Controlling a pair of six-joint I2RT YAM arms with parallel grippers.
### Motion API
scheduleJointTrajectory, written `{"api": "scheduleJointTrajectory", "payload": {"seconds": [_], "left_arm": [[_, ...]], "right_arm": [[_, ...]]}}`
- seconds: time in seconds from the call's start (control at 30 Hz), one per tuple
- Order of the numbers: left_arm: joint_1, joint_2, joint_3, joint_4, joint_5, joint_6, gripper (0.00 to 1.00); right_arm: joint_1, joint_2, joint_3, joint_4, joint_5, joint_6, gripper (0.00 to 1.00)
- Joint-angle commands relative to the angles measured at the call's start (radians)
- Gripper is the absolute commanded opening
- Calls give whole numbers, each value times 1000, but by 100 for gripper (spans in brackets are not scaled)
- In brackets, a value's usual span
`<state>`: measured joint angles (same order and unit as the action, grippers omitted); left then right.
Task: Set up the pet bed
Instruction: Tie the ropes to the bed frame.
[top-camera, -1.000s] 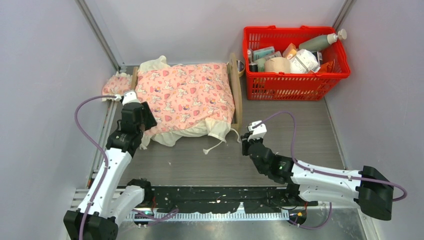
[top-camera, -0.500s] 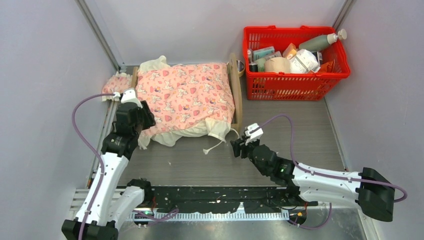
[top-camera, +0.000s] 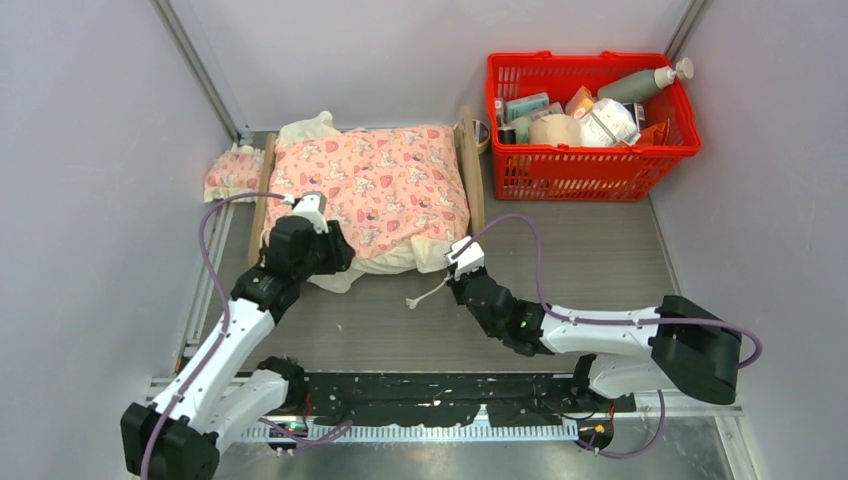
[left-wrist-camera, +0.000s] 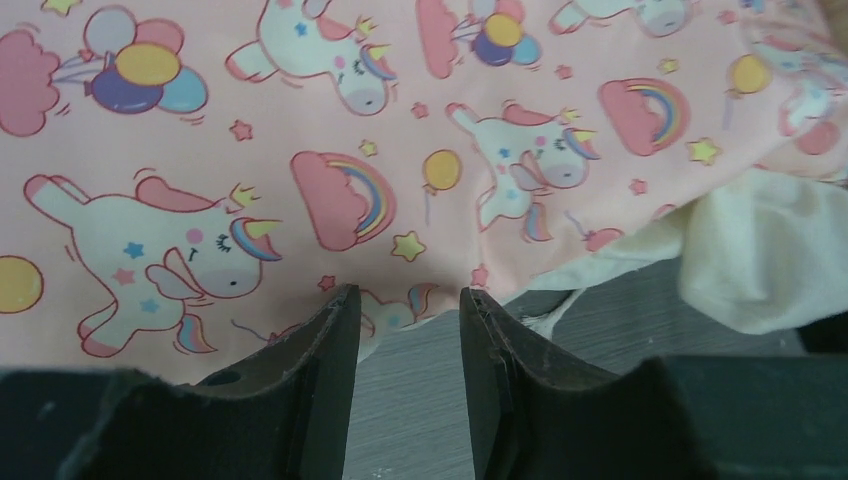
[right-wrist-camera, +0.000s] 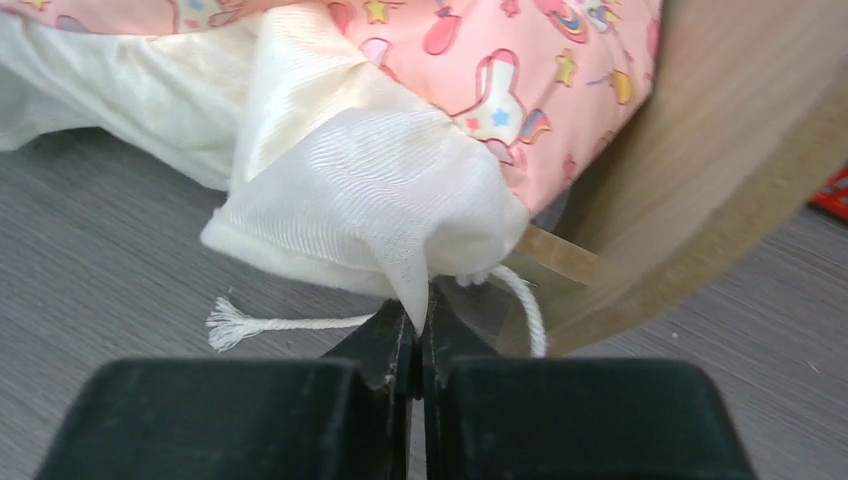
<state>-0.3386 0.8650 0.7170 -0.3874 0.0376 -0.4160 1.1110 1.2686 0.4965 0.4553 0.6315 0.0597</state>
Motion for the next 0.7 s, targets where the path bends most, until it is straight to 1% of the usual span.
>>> {"api": "scheduleJointTrajectory", "payload": {"seconds": [0.0, 0.13, 0.23, 0.4, 0.5, 0.53, 0.57, 0.6, 0.63, 0.67], "left_arm": [[0, 46, -14, 20, -125, 11, 44], [0, 84, -36, -2, -207, 25, 45], [0, 91, -48, -10, -255, 21, 45], [0, 71, -40, -32, -253, -2, 45], [0, 25, 41, -47, -190, 28, 46], [0, 8, 84, -58, -192, 52, 47], [0, -6, 137, -73, -213, 82, 49], [3, -11, 188, -94, -252, 116, 52], [13, -1, 254, -120, -288, 155, 53], [31, 21, 325, -154, -322, 185, 54]], "right_arm": [[5, -92, -26, -30, 144, 22, 6], [4, -217, -158, -4, 160, 23, 5], [4, -263, -202, -33, 165, 37, 5], [3, -283, -259, -11, 155, 67, 5], [4, -283, -257, 1, 124, 61, 5], [4, -286, -233, -32, 125, 64, 7], [4, -298, -195, -66, 128, 72, 15], [4, -309, -172, -144, 126, 91, 21], [3, -336, -132, -182, 111, 113, 35], [4, -353, -113, -256, 99, 122, 42]]}}
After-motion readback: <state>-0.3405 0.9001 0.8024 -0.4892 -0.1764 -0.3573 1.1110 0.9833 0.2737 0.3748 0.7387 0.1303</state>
